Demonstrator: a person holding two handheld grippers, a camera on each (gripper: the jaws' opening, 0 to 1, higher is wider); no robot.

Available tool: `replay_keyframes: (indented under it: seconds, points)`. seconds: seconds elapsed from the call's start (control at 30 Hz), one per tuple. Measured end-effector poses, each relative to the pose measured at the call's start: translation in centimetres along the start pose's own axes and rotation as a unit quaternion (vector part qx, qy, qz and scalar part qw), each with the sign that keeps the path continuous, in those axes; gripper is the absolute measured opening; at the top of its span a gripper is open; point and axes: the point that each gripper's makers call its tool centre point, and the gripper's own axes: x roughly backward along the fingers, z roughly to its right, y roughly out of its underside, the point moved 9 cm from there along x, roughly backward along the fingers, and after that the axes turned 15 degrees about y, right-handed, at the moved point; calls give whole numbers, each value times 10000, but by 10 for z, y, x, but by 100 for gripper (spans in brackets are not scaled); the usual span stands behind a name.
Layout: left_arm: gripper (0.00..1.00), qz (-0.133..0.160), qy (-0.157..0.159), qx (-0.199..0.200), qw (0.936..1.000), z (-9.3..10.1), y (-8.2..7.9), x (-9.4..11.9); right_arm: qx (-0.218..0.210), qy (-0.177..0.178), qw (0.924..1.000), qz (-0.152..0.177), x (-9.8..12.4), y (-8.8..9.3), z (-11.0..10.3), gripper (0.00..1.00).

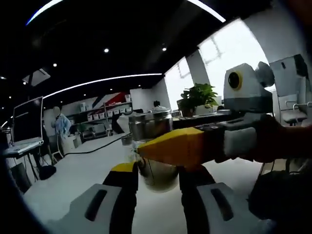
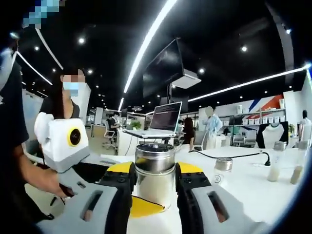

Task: Rotate the seasoning bottle until the label or dispensing opening points toward the visible target arrow and the bottle remains upright within the marked orientation range

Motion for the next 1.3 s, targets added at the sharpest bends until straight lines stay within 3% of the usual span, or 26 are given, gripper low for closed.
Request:
replay_keyframes:
  seconds: [0.13, 0.17, 0.27, 0.37, 0.4, 0.43, 0.5, 0.6, 0.73, 0.87, 0.93, 1.0, 1.03, 1.13, 1.2, 1.23, 1.27, 1.3]
  points:
    - [35, -5, 20, -132, 9999, -3, -2, 3, 25, 71, 10000, -32, -1, -2, -1, 31]
    - [35, 99, 201, -134, 9997, -4, -3, 3, 9, 54, 10000, -21, 0, -3, 2, 31]
    - [36, 343, 826, 42, 9960, -6, -4, 5, -411, -436, 9981, -124, 5, -5, 8, 31]
    - [35, 616, 1390, 472, 9873, -6, -6, 7, -511, -854, 9950, -78, 12, -9, 12, 31]
    - [35, 721, 1606, 936, 9799, -7, -6, 7, -454, -1013, 9938, -25, 15, -12, 13, 31]
    - [36, 762, 1754, 1101, 9754, -6, -6, 8, -473, -1100, 9928, -7, 17, -13, 13, 31]
    - [36, 829, 1945, 1128, 9709, -5, -7, 8, -452, -1330, 9900, -76, 21, -15, 13, 31]
    - [36, 731, 2165, 936, 9690, 0, -6, 9, -426, -1449, 9884, -150, 25, -15, 14, 31]
    - [35, 719, 2706, 959, 9552, 7, -8, 11, -560, -1845, 9811, -165, 35, -15, 17, 31]
    - [35, 753, 3000, 942, 9463, 13, -10, 12, -647, -2209, 9731, -96, 43, -16, 19, 31]
    - [34, 775, 3379, 1174, 9306, 19, -8, 13, -695, -2419, 9677, -109, 47, -15, 19, 31]
    - [35, 781, 3513, 1279, 9242, 22, -7, 12, -784, -2690, 9599, -79, 51, -14, 18, 31]
    - [35, 768, 3496, 1253, 9253, 23, -7, 11, -790, -2685, 9600, -107, 51, -13, 19, 31]
    - [34, 675, 3255, 1130, 9363, 25, -8, 8, -828, -2492, 9648, -128, 50, -11, 22, 31]
    - [34, 527, 2863, 954, 9519, 24, -9, 5, -856, -2293, 9695, -86, 49, -10, 24, 31]
    - [34, 461, 2686, 743, 9593, 23, -10, 5, -777, -2131, 9739, -18, 48, -9, 25, 31]
    - [34, 336, 2296, 338, 9721, 22, -12, 4, -679, -1979, 9779, 29, 47, -9, 26, 31]
    - [34, 209, 2091, 168, 9775, 22, -12, 3, -574, -1816, 9817, -8, 45, -8, 25, 32]
